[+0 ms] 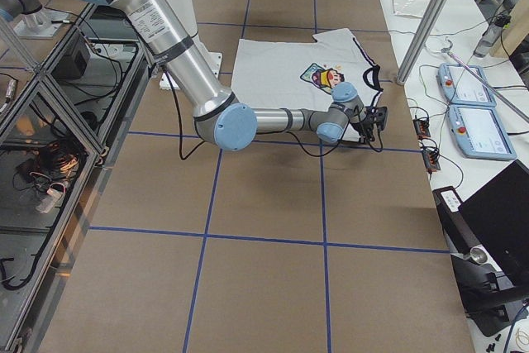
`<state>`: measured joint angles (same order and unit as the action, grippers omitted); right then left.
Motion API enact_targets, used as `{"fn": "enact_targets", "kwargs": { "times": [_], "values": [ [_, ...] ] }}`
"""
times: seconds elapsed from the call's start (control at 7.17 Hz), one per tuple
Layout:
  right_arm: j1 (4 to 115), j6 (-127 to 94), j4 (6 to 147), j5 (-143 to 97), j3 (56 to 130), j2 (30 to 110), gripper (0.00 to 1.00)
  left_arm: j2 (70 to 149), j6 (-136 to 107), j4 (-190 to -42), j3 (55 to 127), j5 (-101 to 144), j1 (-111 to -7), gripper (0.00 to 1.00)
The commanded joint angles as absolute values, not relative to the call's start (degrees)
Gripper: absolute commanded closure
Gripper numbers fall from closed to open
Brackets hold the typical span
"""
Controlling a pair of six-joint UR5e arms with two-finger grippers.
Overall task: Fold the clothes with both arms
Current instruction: 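Move the right arm in toward the shirt's striped shoulder near the collar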
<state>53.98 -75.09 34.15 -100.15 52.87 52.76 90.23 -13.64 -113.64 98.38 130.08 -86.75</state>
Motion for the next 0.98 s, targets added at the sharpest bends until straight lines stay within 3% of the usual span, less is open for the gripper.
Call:
{"fn": "enact_targets", "kwargs": {
  "times": [0.0,0.14,0.42,0.56,0.84],
  "values": [
    [53.10,-75.32,38.54,-101.43,61.47,54.22,1.00,90.26,-13.71,-113.64,98.44,130.17,-86.75,0.00],
    [50.39,-76.45,43.54,-100.99,66.40,53.88,1.00,90.18,-13.71,-113.64,98.52,130.25,-86.75,0.00],
    [46.69,-84.51,46.22,-98.98,66.01,49.34,1.00,90.18,-13.97,-113.56,98.44,130.60,-86.75,0.00],
    [45.19,-85.59,49.97,-95.75,64.09,45.65,1.00,90.18,-16.15,-113.55,98.44,130.69,-86.75,0.00],
    [43.78,-86.30,50.10,-91.69,53.48,38.00,1.00,90.18,-16.70,-113.55,98.79,130.78,-86.66,0.00]
  ]
}}
